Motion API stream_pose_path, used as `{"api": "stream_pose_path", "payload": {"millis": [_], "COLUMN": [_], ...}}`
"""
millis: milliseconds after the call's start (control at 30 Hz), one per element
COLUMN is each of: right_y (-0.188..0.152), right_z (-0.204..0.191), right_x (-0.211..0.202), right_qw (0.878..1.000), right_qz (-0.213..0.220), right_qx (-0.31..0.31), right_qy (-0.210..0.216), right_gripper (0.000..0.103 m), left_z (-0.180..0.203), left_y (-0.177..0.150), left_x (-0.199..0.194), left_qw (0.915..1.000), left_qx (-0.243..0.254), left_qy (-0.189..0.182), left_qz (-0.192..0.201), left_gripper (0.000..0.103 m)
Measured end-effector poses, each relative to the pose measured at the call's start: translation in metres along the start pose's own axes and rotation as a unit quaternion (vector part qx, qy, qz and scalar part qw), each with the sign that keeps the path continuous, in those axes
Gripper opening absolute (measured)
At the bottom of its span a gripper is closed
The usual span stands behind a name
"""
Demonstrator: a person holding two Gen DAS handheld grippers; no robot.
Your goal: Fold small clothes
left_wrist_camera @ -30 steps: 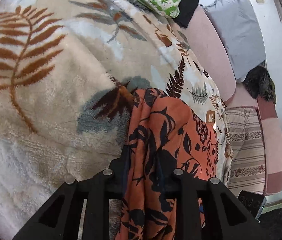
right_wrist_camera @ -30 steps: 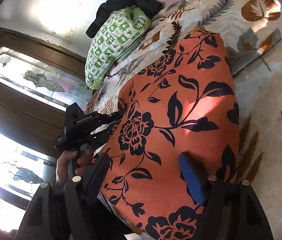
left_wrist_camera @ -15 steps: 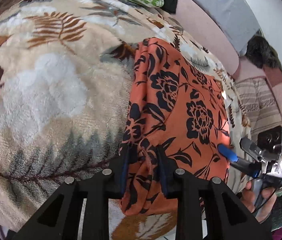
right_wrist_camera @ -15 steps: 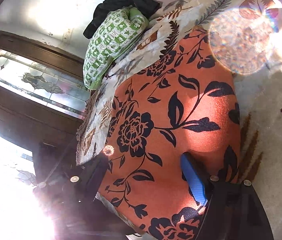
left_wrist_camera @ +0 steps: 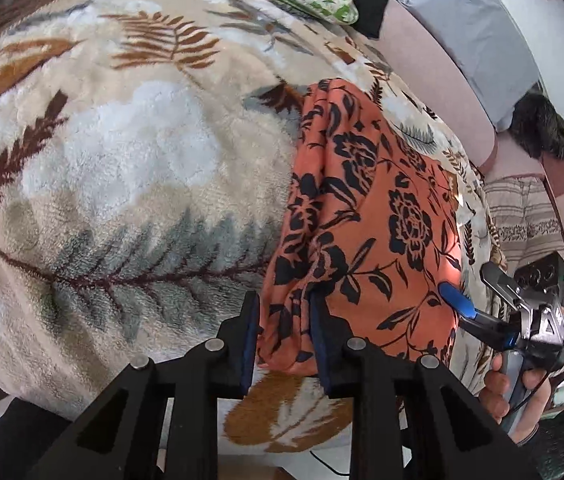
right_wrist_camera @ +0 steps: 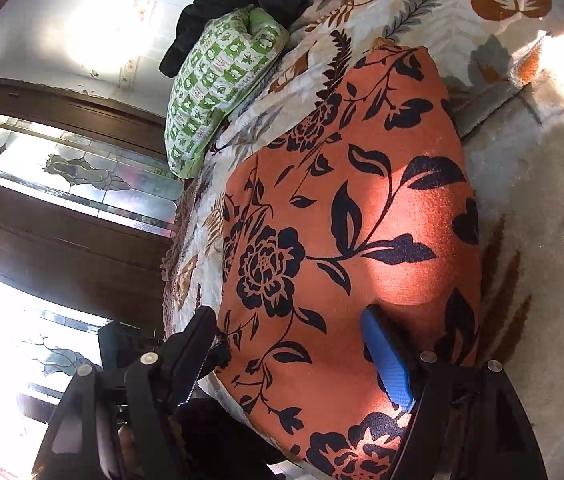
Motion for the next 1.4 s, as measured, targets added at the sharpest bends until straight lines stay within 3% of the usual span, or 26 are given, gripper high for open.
{"api": "stream_pose_path", "payload": {"millis": [100,133,167,233,267,333,433,567,700,767,1000,1100,1167,1300,1400], "right_y": [0.001,0.001,-0.001,-0.006,-0.01,-0.018,-0.033,-0.046,-0.047,-0.049,-0.034,-0.026,-0.025,-0.013,0.01], "right_z": [0.0,-0.002,-0.005,-0.011,-0.012,-0.01,0.0,0.001,0.009,0.024,-0.009,0.005,0.013,-0.014,-0.011], "right_x": [-0.005,-0.01,-0.016,-0.029,-0.035,-0.047,-0.062,-0.059,-0.042,-0.032,-0.043,-0.029,-0.026,-0.039,-0.031], "right_qw": [1.0,1.0,1.0,0.999,0.999,0.999,0.997,0.996,0.997,0.997,0.998,0.999,0.997,0.997,0.997], "right_qz": [0.001,0.009,0.019,0.029,0.034,0.044,0.052,0.031,0.012,-0.002,0.019,0.014,0.015,0.041,0.052], "right_qx": [0.007,0.008,0.005,-0.006,-0.01,-0.007,0.029,0.036,0.041,0.068,0.024,0.04,0.071,0.034,0.035], "right_qy": [0.001,0.004,0.01,0.02,0.02,0.018,0.052,0.073,0.06,0.032,0.054,0.03,0.036,0.048,0.044], "right_gripper": [0.078,0.078,0.078,0.078,0.079,0.079,0.08,0.081,0.084,0.084,0.084,0.085,0.085,0.085,0.086], "left_z": [0.019,0.024,0.031,0.047,0.058,0.075,0.087,0.091,0.091,0.088,0.08,0.078,0.076,0.07,0.067], "left_y": [-0.001,-0.001,0.0,0.001,0.002,0.008,0.012,0.01,0.008,0.007,0.006,0.006,0.005,0.008,0.01], "left_x": [-0.017,-0.023,-0.03,-0.041,-0.046,-0.037,-0.024,-0.014,-0.012,-0.013,-0.007,-0.005,-0.004,0.0,0.009], "left_qw": [0.9996,0.9993,0.9986,0.9952,0.9904,0.983,0.9766,0.9751,0.9722,0.9725,0.9737,0.9744,0.9739,0.9755,0.9776], "left_qx": [0.023,0.028,0.037,0.065,0.091,0.123,0.149,0.15,0.153,0.15,0.145,0.144,0.146,0.139,0.132], "left_qy": [-0.003,-0.004,-0.003,0.01,0.03,0.072,0.107,0.122,0.138,0.141,0.142,0.143,0.145,0.143,0.14], "left_qz": [0.019,0.026,0.036,0.072,0.1,0.116,0.112,0.109,0.112,0.11,0.102,0.098,0.096,0.092,0.083], "left_gripper": [0.027,0.035,0.05,0.067,0.071,0.072,0.072,0.072,0.072,0.072,0.072,0.072,0.072,0.072,0.072]}}
Point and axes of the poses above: each gripper's, at about its wrist camera, not at the fingertips, and x roughly the way its jaws point, z to its right, y to its top, the point moved 2 cm from there along x, roughly the way its jaws point, and after that the axes turned 2 degrees about y, right-handed, at the moved point
